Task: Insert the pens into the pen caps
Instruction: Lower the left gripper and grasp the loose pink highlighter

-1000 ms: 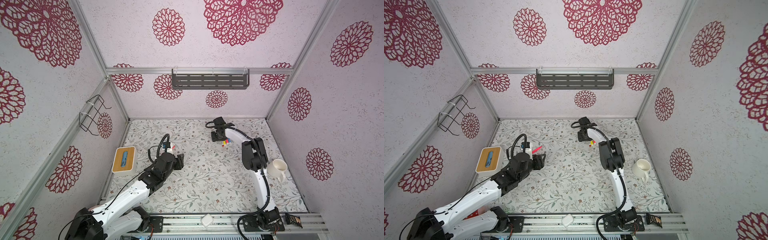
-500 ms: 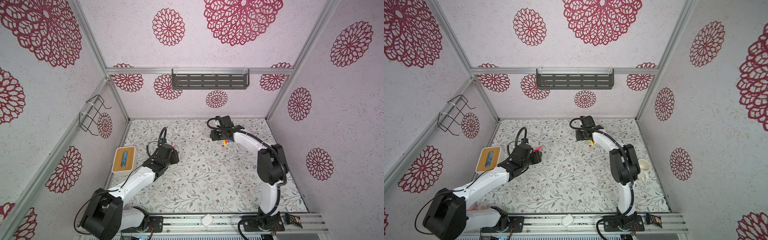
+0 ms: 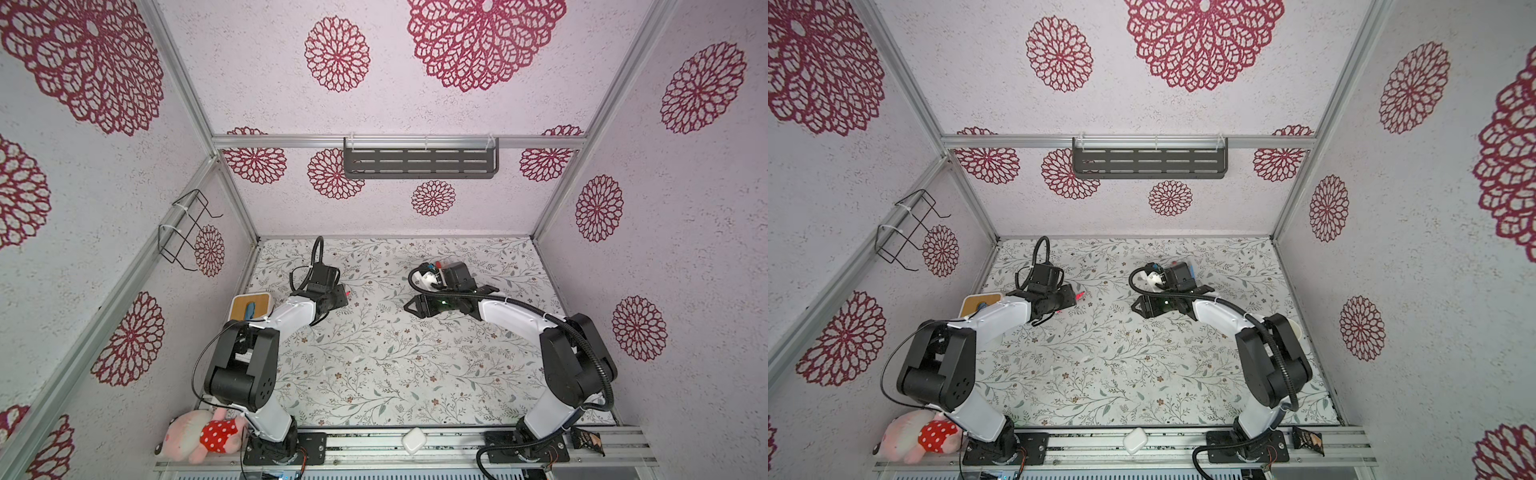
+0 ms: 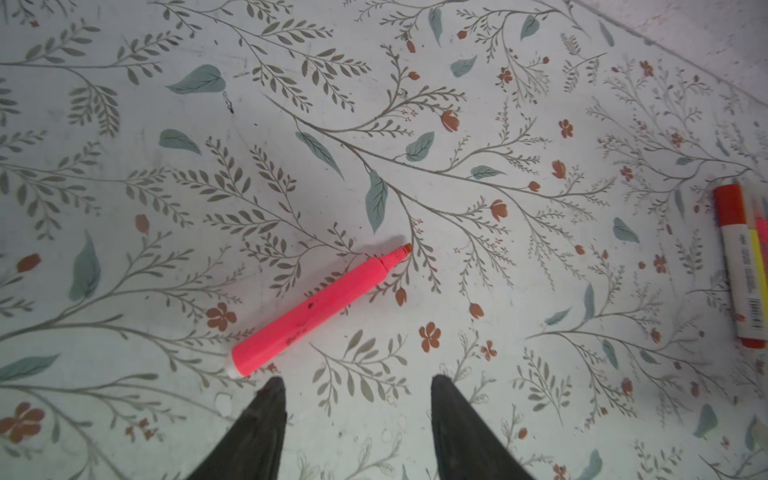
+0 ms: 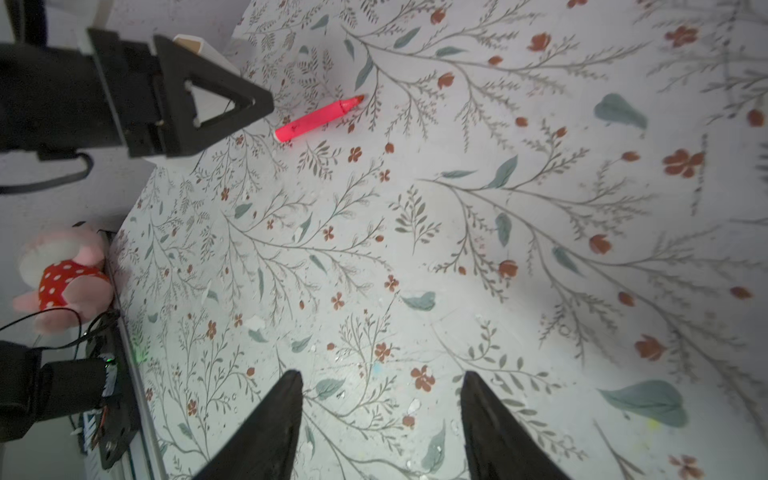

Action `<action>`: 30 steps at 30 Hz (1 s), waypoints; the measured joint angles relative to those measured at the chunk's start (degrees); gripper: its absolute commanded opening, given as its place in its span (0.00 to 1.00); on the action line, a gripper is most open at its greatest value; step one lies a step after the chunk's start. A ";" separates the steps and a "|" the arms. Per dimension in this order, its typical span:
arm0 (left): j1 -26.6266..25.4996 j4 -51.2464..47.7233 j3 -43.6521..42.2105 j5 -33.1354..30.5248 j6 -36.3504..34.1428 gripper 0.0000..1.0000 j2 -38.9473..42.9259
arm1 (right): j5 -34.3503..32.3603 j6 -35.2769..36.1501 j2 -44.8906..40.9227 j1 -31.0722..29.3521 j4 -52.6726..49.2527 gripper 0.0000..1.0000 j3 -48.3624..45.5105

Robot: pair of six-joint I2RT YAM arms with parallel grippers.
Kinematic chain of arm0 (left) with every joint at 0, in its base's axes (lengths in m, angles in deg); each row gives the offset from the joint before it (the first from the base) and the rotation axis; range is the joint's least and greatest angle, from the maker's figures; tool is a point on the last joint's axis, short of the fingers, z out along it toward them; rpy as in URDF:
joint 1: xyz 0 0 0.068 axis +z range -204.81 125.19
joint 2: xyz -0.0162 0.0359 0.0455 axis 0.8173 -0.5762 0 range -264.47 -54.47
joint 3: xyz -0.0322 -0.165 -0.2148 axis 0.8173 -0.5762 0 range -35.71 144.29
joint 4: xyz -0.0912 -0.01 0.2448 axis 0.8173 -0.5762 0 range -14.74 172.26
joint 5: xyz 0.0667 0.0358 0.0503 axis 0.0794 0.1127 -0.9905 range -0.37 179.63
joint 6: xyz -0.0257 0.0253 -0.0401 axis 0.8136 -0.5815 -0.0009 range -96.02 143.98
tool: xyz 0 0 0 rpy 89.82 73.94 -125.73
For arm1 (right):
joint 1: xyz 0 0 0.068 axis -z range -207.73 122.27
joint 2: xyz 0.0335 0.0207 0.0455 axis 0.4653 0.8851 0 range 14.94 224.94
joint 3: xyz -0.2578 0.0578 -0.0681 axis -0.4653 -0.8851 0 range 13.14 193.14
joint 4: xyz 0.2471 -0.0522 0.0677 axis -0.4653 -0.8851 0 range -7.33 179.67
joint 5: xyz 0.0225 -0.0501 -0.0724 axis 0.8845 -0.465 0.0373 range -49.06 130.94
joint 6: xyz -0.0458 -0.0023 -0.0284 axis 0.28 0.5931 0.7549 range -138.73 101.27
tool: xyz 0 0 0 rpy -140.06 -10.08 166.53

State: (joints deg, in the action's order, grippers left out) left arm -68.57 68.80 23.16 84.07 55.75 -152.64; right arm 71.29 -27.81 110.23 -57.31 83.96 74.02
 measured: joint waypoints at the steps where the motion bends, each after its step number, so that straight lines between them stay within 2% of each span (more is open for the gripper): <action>1: 0.31 -0.44 0.94 0.02 -0.46 0.57 -1.27 | 0.59 -0.13 -0.68 -0.31 0.81 0.62 -1.40; 10: 1.46 -3.06 5.38 -0.92 -3.48 0.56 -8.74 | 6.99 -2.91 -3.82 -1.66 8.07 0.62 -9.14; 19: 1.49 -5.95 7.82 -1.20 -4.59 0.46 -11.91 | 8.81 -5.64 -3.85 -1.66 13.16 0.62 -11.93; 23: 1.09 -6.67 7.63 -1.53 -4.28 0.34 -11.93 | 8.90 -6.73 -3.85 -1.66 14.80 0.62 -13.29; 27: 0.07 -6.40 6.38 -2.71 -3.85 0.31 -11.69 | 8.87 -7.80 -3.87 -1.66 15.78 0.62 -14.12; 30: -0.83 -5.79 5.90 -3.78 -3.61 0.22 -11.58 | 8.87 -8.98 -3.87 -1.66 17.03 0.62 -14.58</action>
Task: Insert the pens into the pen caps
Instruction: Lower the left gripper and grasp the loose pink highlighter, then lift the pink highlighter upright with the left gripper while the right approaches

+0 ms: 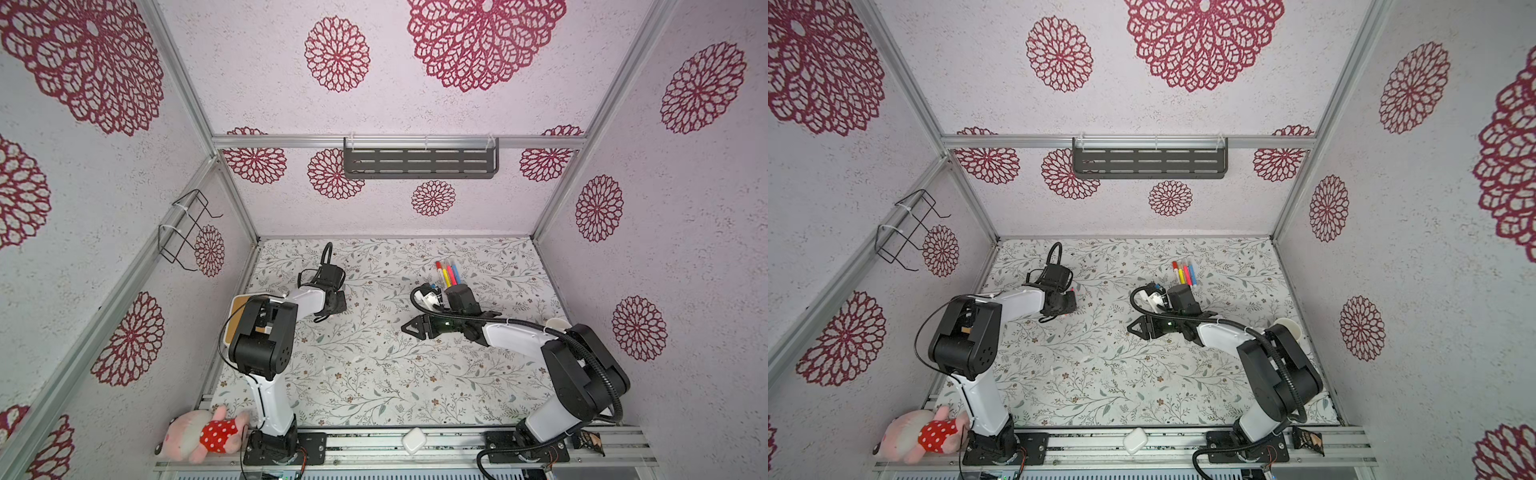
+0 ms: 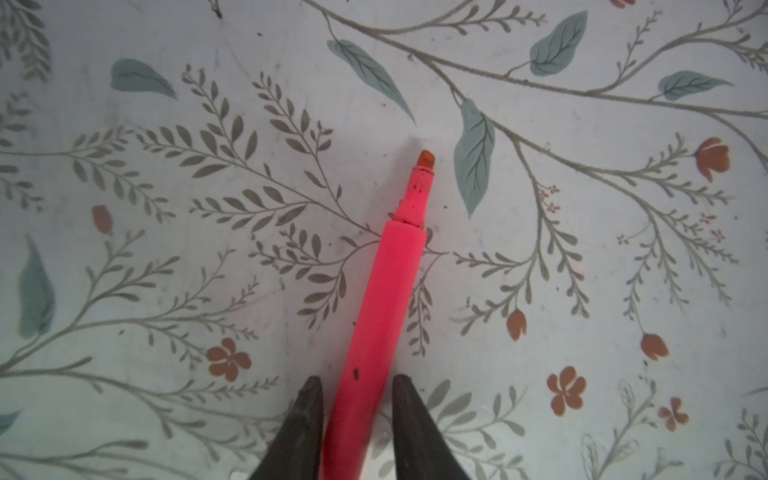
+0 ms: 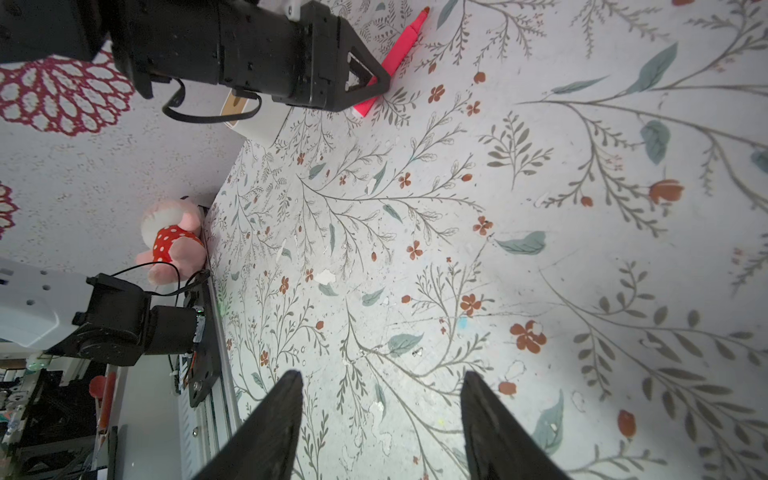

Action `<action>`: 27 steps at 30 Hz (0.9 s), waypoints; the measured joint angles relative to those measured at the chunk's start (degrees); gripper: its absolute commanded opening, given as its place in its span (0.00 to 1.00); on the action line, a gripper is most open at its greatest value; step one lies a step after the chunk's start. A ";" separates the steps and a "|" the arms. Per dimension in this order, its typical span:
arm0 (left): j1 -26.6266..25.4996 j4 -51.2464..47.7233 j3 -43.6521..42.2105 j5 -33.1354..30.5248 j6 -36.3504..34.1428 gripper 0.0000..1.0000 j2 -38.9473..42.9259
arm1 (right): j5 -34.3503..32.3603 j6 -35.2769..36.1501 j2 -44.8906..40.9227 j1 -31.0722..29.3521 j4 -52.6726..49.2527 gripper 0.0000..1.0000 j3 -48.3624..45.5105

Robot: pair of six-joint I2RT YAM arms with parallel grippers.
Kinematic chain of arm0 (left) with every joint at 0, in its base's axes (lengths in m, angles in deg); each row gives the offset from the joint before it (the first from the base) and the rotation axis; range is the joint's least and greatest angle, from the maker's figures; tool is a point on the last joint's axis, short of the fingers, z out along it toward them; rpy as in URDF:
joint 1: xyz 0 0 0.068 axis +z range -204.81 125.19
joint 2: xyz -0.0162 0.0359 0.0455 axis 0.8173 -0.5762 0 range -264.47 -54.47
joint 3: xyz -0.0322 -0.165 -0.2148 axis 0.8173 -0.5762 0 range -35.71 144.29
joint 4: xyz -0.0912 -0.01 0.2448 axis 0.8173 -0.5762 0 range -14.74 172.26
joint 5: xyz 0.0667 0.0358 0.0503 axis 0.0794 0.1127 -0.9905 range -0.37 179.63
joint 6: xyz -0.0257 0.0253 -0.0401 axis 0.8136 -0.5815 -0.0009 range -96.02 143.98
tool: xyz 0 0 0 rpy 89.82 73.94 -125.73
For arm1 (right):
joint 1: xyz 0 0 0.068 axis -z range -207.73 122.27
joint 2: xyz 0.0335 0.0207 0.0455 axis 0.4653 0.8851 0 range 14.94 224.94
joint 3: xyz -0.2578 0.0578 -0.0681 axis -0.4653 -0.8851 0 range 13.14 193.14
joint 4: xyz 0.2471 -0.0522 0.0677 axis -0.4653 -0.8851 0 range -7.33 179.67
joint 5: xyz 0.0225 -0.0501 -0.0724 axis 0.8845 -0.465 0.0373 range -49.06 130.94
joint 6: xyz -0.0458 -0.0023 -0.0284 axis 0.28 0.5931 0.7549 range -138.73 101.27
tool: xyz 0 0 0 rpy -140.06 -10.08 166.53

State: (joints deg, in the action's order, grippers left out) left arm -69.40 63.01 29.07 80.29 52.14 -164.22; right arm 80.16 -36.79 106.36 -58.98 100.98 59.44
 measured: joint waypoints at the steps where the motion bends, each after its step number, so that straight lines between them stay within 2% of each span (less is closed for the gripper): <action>1: -0.20 0.09 -0.04 -0.22 0.20 0.17 0.00 | 0.00 -0.15 0.00 0.00 0.31 0.62 -0.09; 5: -0.59 0.28 -0.09 -0.52 0.31 0.08 0.13 | -0.13 -1.09 -0.72 0.00 1.03 0.62 -0.57; 10: -2.38 1.44 -4.22 -1.03 0.26 0.06 3.58 | -0.59 -1.73 -4.74 0.00 1.29 0.62 -2.34; 15: -9.35 2.25 -11.06 -0.04 0.37 0.07 14.91 | -1.40 -3.65 -8.85 0.00 3.19 0.63 -4.79; 22: -18.45 12.94 -22.62 5.90 2.82 0.09 33.44 | -1.18 -6.95 -12.22 0.00 7.54 0.68 -8.50; 27: -24.96 14.25 -28.00 4.57 5.70 0.09 42.80 | -0.11 -12.63 -11.54 0.00 16.79 0.74 -9.38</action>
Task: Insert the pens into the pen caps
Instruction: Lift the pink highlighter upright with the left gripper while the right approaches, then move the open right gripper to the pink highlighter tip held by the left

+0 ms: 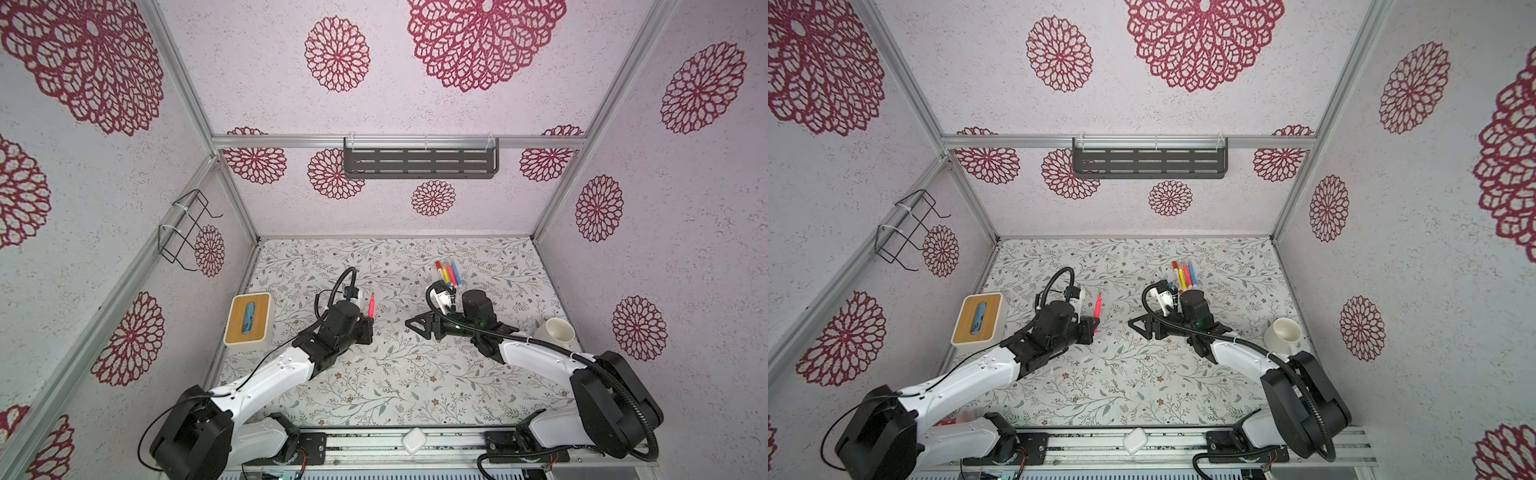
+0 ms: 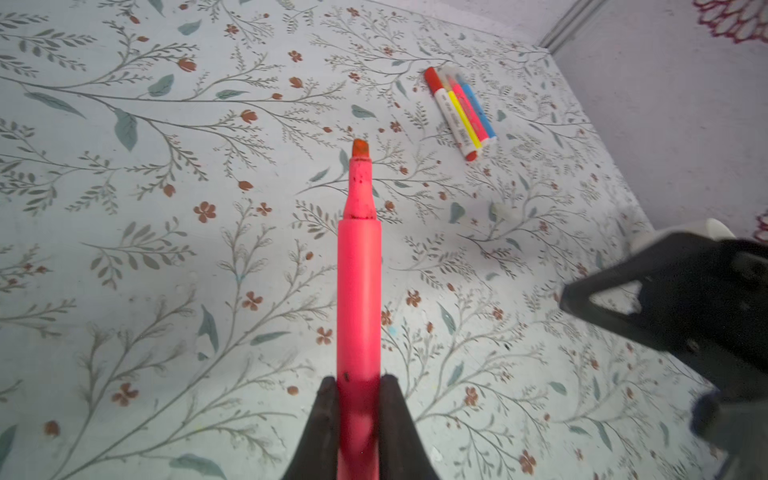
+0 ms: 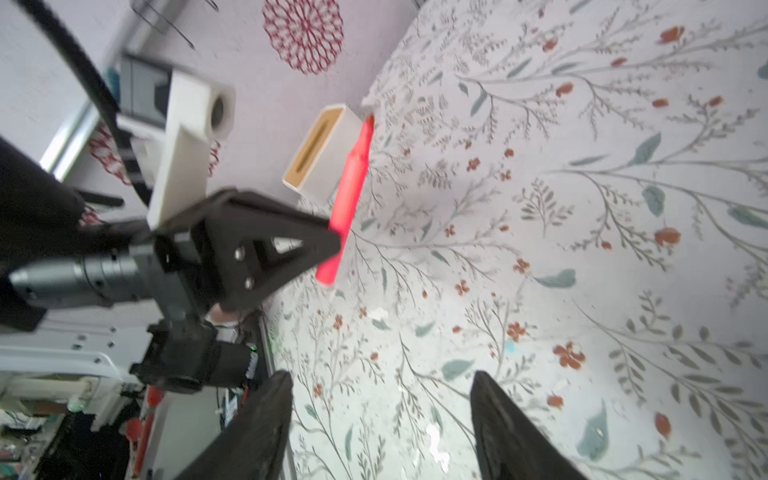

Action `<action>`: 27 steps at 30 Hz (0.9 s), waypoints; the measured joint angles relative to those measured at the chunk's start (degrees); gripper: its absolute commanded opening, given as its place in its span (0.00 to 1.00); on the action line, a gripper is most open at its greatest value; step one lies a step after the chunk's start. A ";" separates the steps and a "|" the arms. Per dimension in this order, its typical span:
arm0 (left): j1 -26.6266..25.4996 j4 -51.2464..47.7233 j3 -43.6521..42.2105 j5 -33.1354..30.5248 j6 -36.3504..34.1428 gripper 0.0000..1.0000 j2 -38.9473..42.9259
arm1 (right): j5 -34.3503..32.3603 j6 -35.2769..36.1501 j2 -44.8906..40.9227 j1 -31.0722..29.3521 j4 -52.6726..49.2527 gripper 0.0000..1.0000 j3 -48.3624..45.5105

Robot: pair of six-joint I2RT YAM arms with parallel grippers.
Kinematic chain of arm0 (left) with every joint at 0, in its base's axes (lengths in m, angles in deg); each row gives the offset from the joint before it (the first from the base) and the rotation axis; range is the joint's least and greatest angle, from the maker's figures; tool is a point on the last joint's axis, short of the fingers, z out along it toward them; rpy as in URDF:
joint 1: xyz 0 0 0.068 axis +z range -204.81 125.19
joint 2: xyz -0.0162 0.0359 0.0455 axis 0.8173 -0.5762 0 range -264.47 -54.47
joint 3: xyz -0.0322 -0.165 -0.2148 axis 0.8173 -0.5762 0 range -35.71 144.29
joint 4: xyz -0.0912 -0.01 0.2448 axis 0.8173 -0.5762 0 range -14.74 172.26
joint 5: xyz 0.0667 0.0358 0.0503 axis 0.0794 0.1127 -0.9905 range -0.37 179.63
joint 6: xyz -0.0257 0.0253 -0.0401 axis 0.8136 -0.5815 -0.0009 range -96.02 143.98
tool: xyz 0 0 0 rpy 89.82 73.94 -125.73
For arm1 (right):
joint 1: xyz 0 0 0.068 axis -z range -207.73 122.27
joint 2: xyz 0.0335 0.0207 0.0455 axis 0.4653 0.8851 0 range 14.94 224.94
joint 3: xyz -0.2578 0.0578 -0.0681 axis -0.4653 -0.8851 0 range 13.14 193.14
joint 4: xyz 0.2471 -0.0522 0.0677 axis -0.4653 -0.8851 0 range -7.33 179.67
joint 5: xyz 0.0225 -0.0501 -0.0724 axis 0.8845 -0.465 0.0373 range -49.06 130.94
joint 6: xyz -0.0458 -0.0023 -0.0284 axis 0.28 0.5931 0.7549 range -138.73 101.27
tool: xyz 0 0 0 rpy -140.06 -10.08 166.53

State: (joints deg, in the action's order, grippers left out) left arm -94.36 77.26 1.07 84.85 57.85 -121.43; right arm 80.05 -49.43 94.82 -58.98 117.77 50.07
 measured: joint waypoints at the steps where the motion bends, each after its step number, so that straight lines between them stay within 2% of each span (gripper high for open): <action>1: -1.70 -0.07 -0.35 -0.72 0.48 0.09 1.42 | 0.24 -1.44 0.31 0.00 2.25 0.74 -0.13; 7: -8.31 0.02 -2.45 -5.42 3.06 0.09 8.09 | 2.75 -9.42 3.82 -0.39 12.48 0.72 0.35; 13: -10.95 -0.20 -4.31 -7.91 4.09 0.08 11.72 | 1.95 -12.96 4.13 -3.93 16.85 0.69 0.02; 21: -12.02 3.96 -10.08 -8.44 4.00 0.07 14.40 | -0.35 -13.90 4.33 -7.61 16.79 0.66 0.83; 27: -12.31 7.37 -14.64 -8.31 3.96 0.07 16.17 | -3.87 -12.37 6.56 -11.41 11.21 0.65 7.21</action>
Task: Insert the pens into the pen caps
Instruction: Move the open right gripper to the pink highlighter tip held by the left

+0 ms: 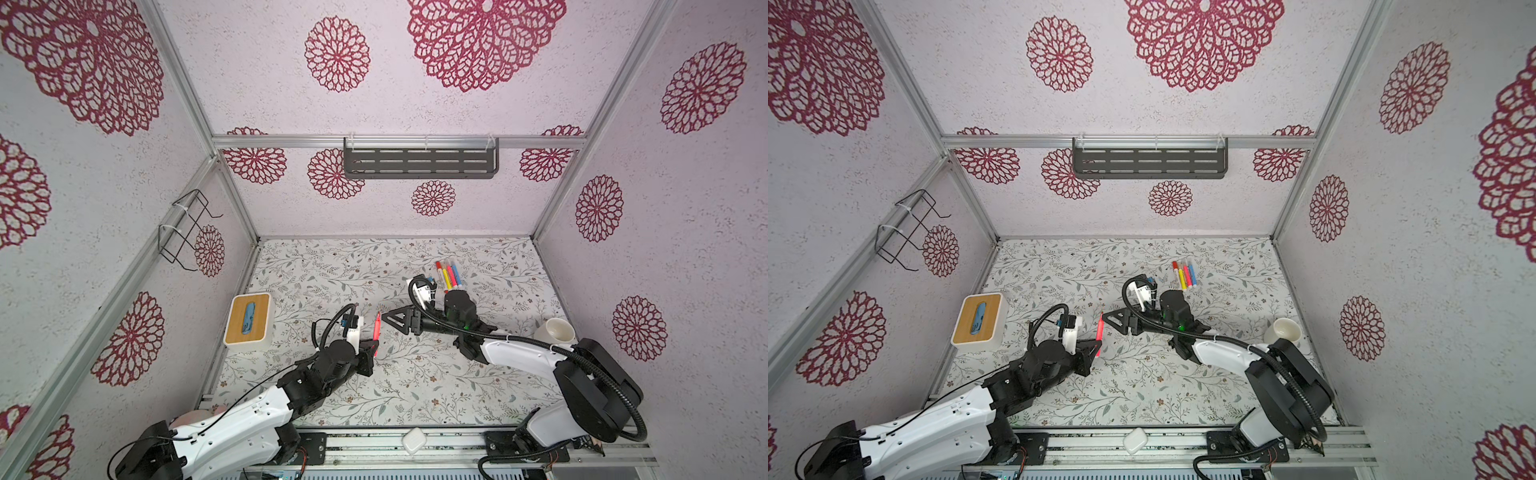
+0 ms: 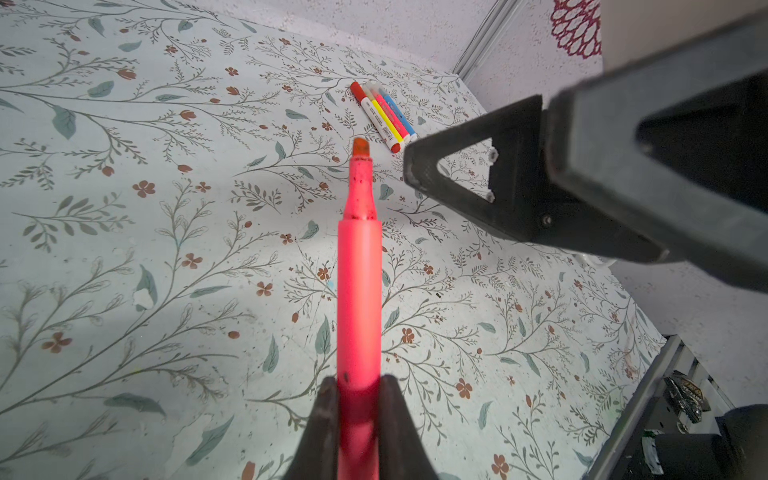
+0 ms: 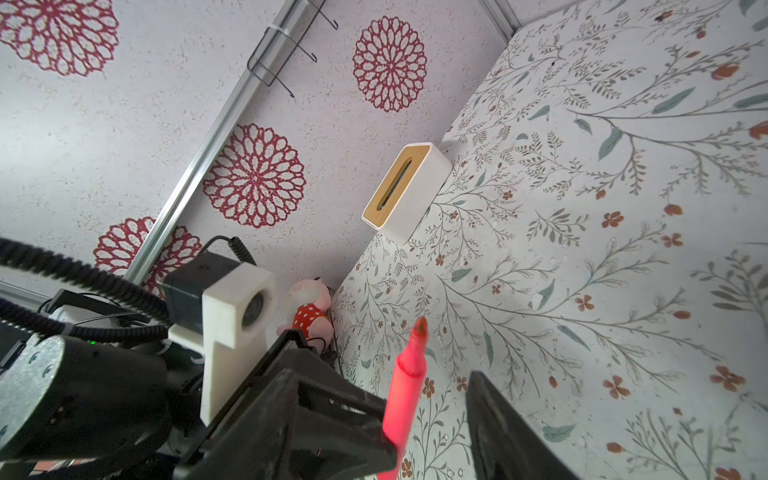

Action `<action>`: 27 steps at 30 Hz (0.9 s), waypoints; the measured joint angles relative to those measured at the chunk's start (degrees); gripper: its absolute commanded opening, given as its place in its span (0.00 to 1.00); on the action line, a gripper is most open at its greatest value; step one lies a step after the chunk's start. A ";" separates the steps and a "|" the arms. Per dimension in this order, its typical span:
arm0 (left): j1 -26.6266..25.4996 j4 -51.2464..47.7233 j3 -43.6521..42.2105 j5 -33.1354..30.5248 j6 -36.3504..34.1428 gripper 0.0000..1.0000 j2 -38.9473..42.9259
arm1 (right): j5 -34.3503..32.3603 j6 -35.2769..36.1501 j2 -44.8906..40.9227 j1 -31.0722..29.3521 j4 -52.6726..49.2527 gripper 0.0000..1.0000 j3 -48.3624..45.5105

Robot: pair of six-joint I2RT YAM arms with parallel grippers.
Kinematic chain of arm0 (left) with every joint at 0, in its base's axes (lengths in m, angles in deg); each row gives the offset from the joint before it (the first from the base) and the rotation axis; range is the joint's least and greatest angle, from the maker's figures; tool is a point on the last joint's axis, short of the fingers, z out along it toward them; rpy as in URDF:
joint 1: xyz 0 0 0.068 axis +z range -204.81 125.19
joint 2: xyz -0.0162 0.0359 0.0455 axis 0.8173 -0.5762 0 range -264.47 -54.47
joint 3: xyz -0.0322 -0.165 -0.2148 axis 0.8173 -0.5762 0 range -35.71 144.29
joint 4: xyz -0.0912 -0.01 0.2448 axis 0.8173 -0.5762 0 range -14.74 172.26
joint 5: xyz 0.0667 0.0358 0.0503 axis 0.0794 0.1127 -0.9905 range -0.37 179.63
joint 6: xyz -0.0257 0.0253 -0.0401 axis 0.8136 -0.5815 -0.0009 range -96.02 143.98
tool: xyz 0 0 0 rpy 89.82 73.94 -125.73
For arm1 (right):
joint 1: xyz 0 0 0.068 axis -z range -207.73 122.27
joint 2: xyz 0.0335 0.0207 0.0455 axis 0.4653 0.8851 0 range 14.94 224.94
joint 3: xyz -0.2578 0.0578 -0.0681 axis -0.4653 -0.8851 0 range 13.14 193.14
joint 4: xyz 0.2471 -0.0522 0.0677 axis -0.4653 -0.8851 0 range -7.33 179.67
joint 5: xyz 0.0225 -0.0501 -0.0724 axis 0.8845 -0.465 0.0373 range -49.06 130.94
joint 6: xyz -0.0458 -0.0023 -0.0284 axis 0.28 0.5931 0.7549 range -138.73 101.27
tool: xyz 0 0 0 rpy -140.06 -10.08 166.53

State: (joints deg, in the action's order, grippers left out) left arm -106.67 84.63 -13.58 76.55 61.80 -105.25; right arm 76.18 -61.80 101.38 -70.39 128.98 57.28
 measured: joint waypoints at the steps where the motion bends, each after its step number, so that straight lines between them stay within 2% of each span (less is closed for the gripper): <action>1: -0.04 0.63 -0.66 0.09 -0.02 0.07 0.79 | -0.76 0.20 0.44 -0.66 -0.76 0.65 0.92; 7: -0.13 2.14 -2.19 0.52 -0.07 0.07 4.87 | -5.18 1.77 1.40 -3.23 -5.75 0.64 3.04; 11: -0.13 2.29 -2.21 0.74 -0.20 0.07 6.54 | -7.26 2.56 2.47 -4.61 -7.52 0.59 4.68; 18: -0.13 3.02 -2.21 1.18 -0.17 0.07 5.29 | -8.55 3.06 3.21 -7.02 -8.39 0.15 5.35; 21: -0.17 3.02 -2.21 1.46 -0.11 0.07 4.24 | -9.40 3.30 3.13 -7.43 -8.57 0.02 4.92; 23: -0.22 3.32 -2.19 1.75 -0.09 0.14 3.34 | -9.64 3.52 2.95 -7.43 -8.81 0.00 4.48; 27: -0.48 3.91 -1.44 2.08 0.72 0.42 1.29 | -10.01 4.70 1.38 -7.43 -10.08 0.00 3.52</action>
State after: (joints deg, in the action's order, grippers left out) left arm -107.15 88.54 -15.02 78.62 62.52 -103.97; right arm 66.17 -57.10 102.75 -77.82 118.90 60.80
